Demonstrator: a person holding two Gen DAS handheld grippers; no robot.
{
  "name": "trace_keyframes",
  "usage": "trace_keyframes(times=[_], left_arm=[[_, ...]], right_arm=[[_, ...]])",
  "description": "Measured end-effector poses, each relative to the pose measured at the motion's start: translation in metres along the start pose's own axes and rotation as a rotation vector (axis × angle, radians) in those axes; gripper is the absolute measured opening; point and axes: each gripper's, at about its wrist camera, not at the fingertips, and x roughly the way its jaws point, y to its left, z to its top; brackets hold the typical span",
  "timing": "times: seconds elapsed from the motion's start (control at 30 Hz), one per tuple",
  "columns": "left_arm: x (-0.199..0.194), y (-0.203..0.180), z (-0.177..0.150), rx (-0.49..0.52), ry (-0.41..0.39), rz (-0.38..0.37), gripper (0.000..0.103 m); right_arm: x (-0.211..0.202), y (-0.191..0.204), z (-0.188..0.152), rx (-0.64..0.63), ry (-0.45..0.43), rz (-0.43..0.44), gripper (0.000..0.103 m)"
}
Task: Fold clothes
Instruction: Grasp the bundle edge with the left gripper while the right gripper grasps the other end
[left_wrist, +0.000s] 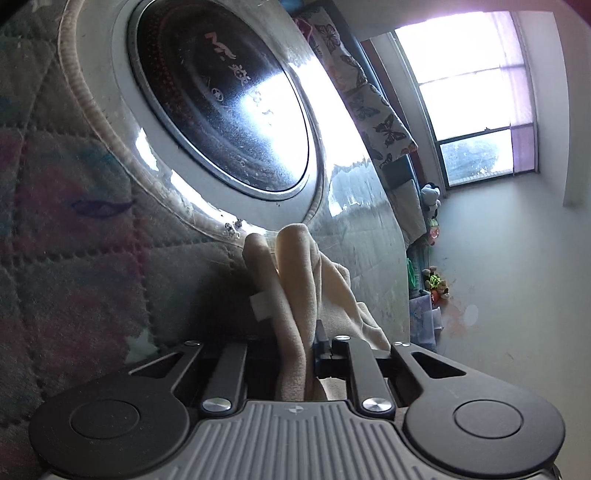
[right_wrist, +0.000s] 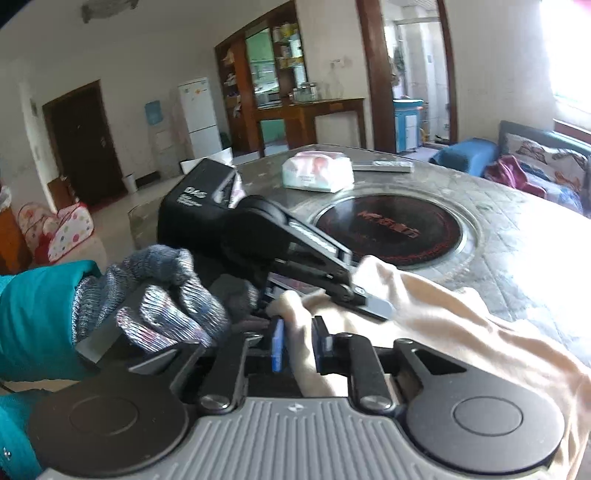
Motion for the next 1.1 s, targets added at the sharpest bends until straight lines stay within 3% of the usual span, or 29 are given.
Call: trace_keyframes(times=[0.07, 0.13, 0.3, 0.47, 0.63, 0.73, 0.87, 0.93, 1.1], left_arm=[[0.0, -0.003, 0.0, 0.023, -0.002, 0.01, 0.016], [-0.001, -0.005, 0.0, 0.037, -0.005, 0.016, 0.016], [-0.001, -0.006, 0.001, 0.053, -0.008, 0.014, 0.016], [0.0, -0.009, 0.0, 0.073, -0.012, 0.022, 0.016], [0.002, -0.013, 0.0, 0.083, -0.011, 0.029, 0.016], [0.002, -0.015, 0.0, 0.096, -0.015, 0.037, 0.016], [0.005, -0.02, 0.0, 0.12, -0.021, 0.054, 0.016], [0.004, -0.023, 0.0, 0.137, -0.025, 0.067, 0.016], [0.002, -0.04, -0.002, 0.198, -0.036, 0.083, 0.016]], right_arm=[[-0.011, -0.006, -0.006, 0.039, -0.021, -0.039, 0.026], [-0.021, -0.02, -0.013, 0.087, -0.041, -0.11, 0.039], [-0.039, -0.071, -0.033, 0.248, -0.063, -0.313, 0.041], [-0.053, -0.125, -0.059, 0.424, -0.099, -0.478, 0.051], [-0.054, -0.162, -0.078, 0.582, -0.117, -0.456, 0.05], [-0.054, -0.169, -0.083, 0.608, -0.131, -0.43, 0.047], [-0.054, -0.167, -0.085, 0.62, -0.136, -0.382, 0.032], [-0.056, -0.164, -0.083, 0.635, -0.142, -0.359, 0.015], [-0.072, -0.156, -0.084, 0.653, -0.221, -0.347, 0.01]])
